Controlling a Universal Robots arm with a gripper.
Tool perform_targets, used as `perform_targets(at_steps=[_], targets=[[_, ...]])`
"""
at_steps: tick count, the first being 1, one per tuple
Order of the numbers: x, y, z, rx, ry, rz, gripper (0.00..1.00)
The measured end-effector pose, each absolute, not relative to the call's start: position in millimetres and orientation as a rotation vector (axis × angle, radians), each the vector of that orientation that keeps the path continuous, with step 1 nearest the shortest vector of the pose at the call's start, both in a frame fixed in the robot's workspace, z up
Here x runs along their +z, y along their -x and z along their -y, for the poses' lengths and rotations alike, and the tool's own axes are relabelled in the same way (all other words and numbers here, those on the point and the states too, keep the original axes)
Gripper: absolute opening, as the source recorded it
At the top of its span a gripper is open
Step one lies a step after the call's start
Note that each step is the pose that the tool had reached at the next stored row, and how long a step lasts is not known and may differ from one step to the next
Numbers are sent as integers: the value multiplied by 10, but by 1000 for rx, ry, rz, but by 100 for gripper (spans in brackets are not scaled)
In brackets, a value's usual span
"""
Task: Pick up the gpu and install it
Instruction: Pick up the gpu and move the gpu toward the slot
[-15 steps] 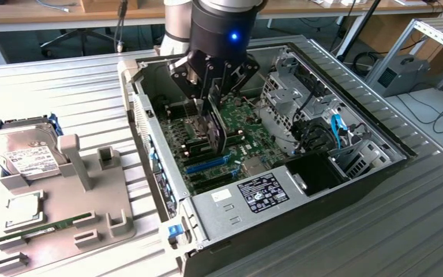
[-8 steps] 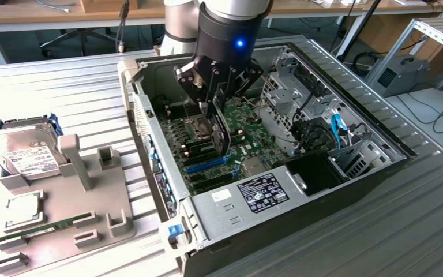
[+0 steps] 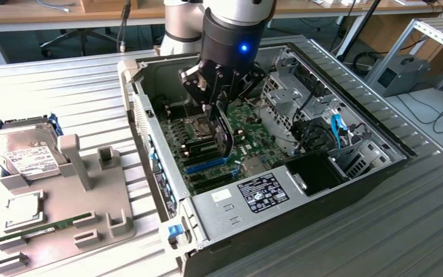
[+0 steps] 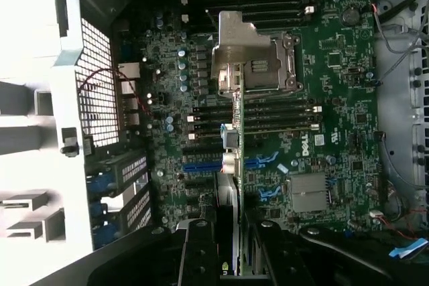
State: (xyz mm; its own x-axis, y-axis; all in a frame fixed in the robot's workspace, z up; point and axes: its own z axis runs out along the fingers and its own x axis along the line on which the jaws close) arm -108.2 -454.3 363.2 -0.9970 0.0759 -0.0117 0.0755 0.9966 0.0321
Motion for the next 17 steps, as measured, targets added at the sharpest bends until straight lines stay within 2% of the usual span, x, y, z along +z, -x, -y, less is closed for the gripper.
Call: perform_targets(at_steps=[17], targets=[[3549,971,4544,49,-119,-3127,26]])
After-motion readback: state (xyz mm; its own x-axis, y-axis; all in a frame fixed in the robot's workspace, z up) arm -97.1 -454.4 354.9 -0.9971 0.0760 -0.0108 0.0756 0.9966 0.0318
